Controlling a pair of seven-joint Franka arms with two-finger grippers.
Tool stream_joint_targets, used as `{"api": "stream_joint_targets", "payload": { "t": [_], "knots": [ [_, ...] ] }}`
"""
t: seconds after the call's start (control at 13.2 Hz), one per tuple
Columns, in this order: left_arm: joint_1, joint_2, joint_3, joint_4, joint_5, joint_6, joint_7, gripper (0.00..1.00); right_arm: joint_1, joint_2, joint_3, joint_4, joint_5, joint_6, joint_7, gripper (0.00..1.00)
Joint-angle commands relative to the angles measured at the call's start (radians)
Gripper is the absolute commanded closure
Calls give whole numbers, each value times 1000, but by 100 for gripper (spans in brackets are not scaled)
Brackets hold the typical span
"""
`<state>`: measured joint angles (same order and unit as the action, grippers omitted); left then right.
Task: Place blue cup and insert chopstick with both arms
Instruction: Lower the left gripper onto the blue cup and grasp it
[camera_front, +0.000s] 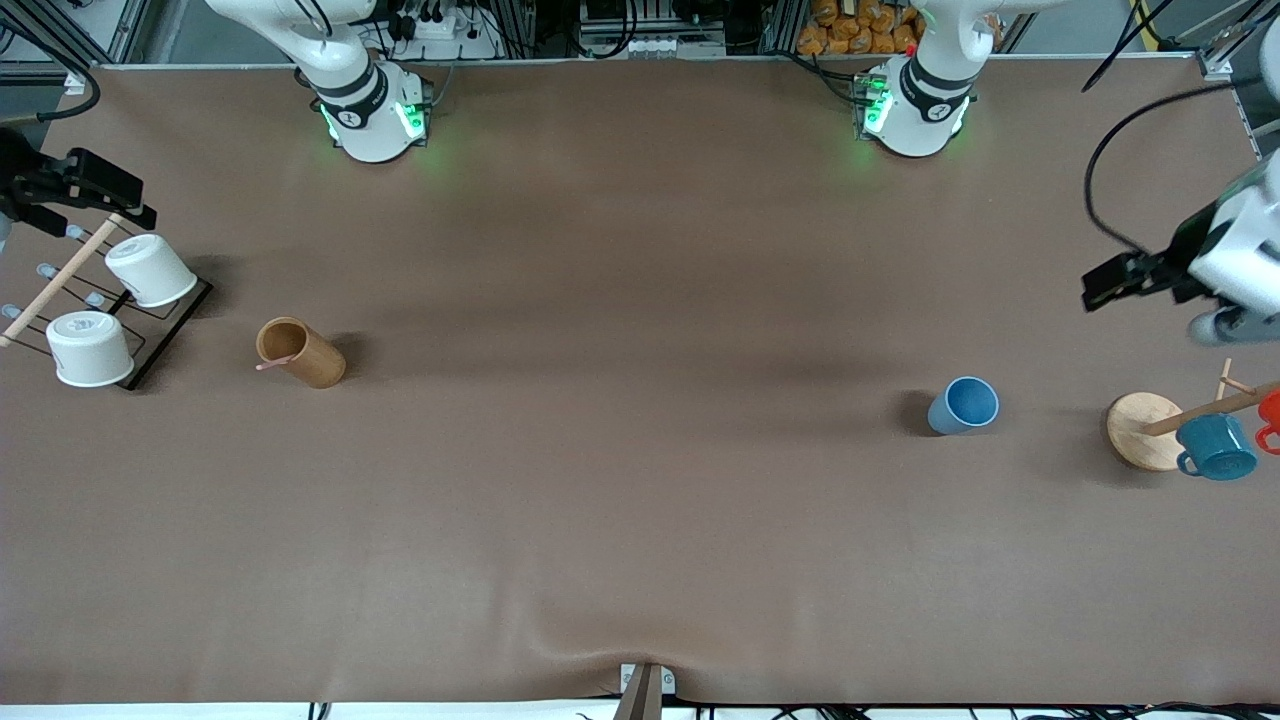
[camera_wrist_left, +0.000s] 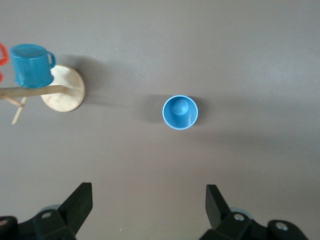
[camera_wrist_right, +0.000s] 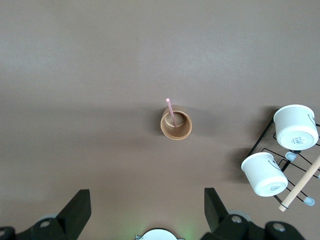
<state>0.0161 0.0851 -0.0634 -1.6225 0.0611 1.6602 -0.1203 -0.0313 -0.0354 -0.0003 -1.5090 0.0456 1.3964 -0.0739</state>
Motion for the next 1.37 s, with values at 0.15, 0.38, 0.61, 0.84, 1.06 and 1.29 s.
{"api": "stream_joint_targets", "payload": {
  "t": [0.15, 0.38, 0.61, 0.84, 1.06, 1.29],
  "knots": [
    [24, 7, 2, -262, -17, 323, 14, 0, 5, -8, -1, 1, -12, -11, 0, 0],
    [28, 41, 2, -356, -15, 455, 14, 0, 4, -6, -1, 1, -12, -11, -1, 0],
    [28, 142, -1, -369, -15, 584, 17, 0, 5, -6, -1, 1, -12, -13, -1, 0],
    [30, 217, -4, -369, -17, 641, 17, 0, 5, -6, -1, 1, -12, -14, -1, 0],
    [30, 266, -4, -370, -17, 653, 17, 11, 7, -6, -1, 0, -12, -14, -1, 0],
    [32, 303, -4, -370, -17, 676, 17, 53, 8, -3, -1, 1, -12, -14, 0, 0]
  ]
}}
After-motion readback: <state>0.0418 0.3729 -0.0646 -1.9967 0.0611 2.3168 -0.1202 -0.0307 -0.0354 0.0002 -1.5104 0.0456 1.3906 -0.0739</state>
